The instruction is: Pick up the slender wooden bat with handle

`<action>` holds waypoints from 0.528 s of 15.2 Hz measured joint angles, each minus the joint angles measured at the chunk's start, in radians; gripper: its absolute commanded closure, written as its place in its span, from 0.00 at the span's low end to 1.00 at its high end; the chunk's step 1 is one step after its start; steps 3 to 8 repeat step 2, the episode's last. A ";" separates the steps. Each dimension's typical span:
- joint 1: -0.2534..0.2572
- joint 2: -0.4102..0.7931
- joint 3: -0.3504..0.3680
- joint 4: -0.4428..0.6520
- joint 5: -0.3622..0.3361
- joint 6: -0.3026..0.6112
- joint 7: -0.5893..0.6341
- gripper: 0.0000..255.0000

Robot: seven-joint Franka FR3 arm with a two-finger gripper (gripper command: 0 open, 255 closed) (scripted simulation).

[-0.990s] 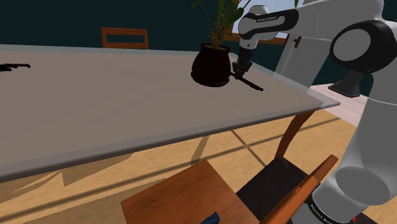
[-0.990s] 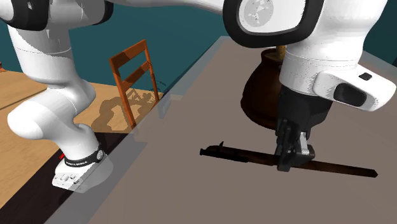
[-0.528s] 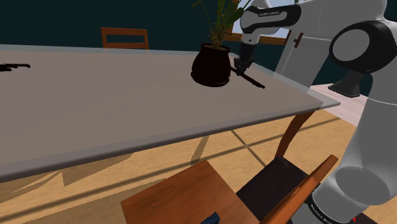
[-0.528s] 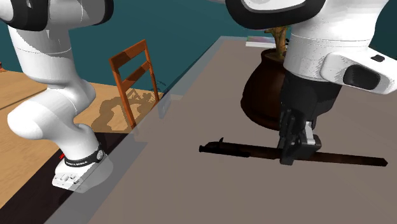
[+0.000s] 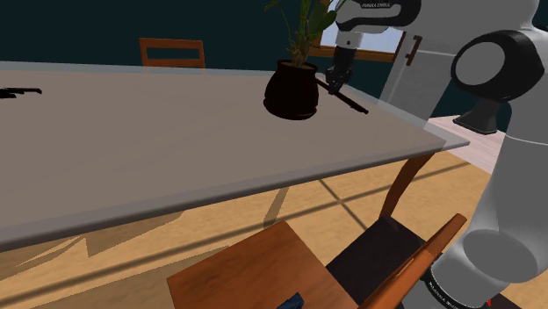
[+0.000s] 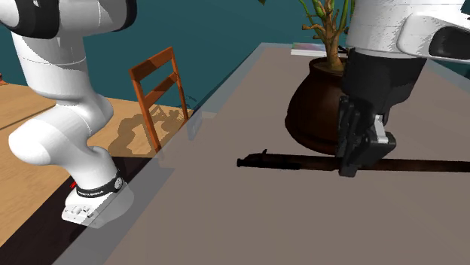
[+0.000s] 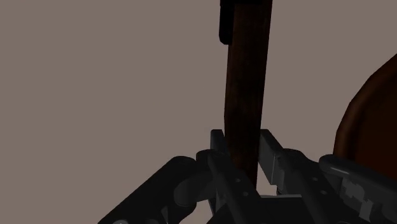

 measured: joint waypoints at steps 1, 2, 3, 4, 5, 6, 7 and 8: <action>-0.002 0.007 0.000 0.024 0.001 -0.017 -0.001 1.00; -0.002 0.008 -0.001 0.036 0.002 -0.028 -0.002 1.00; -0.002 0.008 -0.001 0.036 0.002 -0.028 -0.002 1.00; -0.002 0.008 -0.001 0.036 0.002 -0.028 -0.002 1.00; -0.002 0.008 -0.001 0.036 0.002 -0.028 -0.002 1.00; -0.002 0.008 -0.001 0.036 0.002 -0.028 -0.002 1.00; -0.002 0.008 -0.001 0.036 0.002 -0.028 -0.002 1.00; -0.002 0.008 -0.001 0.036 0.002 -0.028 -0.002 1.00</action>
